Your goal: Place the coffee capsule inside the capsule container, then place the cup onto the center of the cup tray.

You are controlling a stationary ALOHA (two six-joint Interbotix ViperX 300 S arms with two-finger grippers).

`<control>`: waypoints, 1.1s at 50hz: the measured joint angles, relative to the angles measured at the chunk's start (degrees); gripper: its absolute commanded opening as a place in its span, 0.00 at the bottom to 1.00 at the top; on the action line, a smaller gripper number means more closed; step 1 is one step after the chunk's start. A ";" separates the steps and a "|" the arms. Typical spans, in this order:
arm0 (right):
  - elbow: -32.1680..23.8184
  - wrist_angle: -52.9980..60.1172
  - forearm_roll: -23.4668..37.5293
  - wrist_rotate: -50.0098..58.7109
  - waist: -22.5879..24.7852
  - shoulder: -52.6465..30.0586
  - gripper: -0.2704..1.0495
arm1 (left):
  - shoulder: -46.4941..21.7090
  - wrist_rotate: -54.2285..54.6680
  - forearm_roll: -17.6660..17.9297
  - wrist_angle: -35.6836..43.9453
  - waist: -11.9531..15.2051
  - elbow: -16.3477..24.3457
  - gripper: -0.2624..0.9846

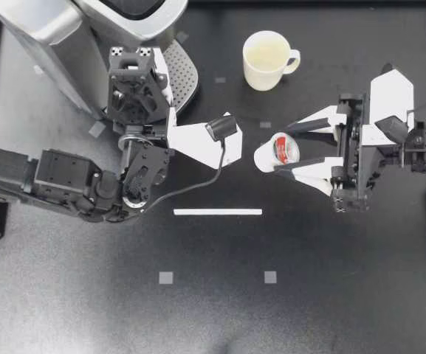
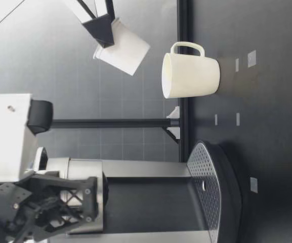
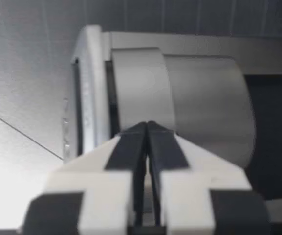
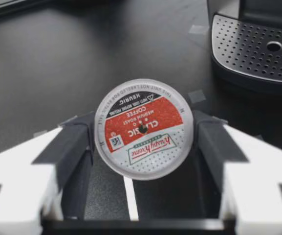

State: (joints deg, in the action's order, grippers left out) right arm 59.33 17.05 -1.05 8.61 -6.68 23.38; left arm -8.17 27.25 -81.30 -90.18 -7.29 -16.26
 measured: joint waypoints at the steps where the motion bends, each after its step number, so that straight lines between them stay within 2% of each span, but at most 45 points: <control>1: 0.00 0.00 0.00 0.00 -0.09 0.00 0.57 | 0.09 0.00 -0.18 0.00 0.00 0.00 0.28; 25: 0.00 0.44 0.00 0.18 0.00 -0.44 0.57 | 1.41 -1.85 -0.88 0.00 0.26 -0.18 0.28; 36: -0.09 1.14 0.00 0.35 0.00 -1.32 0.57 | 1.49 -2.20 -2.64 -0.79 0.35 0.09 0.28; 44: 0.00 1.14 0.00 0.44 0.00 -1.41 0.57 | 4.39 -2.46 -4.66 -1.58 0.97 1.05 0.28; 55: 0.00 1.14 0.00 1.05 0.00 -1.49 0.57 | 5.71 -1.85 -5.19 -1.49 1.23 1.58 0.28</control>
State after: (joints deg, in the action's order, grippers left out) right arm 59.33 18.19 -1.05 9.67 -6.68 21.88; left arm -2.46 25.40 -86.48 -91.67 -6.06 -14.68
